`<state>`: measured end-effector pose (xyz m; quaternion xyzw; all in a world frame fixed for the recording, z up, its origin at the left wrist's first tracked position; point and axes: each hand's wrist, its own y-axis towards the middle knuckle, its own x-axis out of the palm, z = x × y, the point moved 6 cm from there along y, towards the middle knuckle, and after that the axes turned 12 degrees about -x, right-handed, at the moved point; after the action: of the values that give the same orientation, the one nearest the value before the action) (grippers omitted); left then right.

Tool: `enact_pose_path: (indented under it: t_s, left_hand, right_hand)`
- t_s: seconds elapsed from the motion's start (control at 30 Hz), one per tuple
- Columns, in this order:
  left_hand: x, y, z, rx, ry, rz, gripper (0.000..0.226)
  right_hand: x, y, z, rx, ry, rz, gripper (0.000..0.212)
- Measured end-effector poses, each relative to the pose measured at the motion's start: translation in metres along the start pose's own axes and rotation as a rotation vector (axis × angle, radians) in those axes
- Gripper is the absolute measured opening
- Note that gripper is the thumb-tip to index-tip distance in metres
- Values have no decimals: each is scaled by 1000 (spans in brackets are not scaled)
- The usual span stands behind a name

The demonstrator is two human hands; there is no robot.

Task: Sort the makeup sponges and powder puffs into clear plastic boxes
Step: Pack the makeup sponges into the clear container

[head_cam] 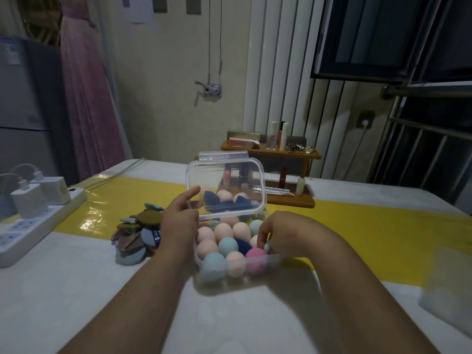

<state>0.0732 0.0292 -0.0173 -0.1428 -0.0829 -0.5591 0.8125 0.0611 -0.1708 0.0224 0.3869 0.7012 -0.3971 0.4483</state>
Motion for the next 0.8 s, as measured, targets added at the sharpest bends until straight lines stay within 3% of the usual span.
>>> enact_pose_path:
  t_s: [0.17, 0.47, 0.7, 0.8]
  left_hand:
    - [-1, -1, -1, -10, 15, 13, 68]
    - [1, -1, 1, 3, 13, 2, 68]
    - [2, -4, 4, 3, -5, -5, 68]
    - [2, -4, 3, -7, -9, -3, 68]
  right_hand:
    - [2, 4, -5, 104, -171, -5, 29]
    - [-1, 3, -6, 107, -224, -5, 37]
    - [-1, -1, 1, 74, -54, -33, 23]
    - [0, 3, 3, 73, -49, -29, 35]
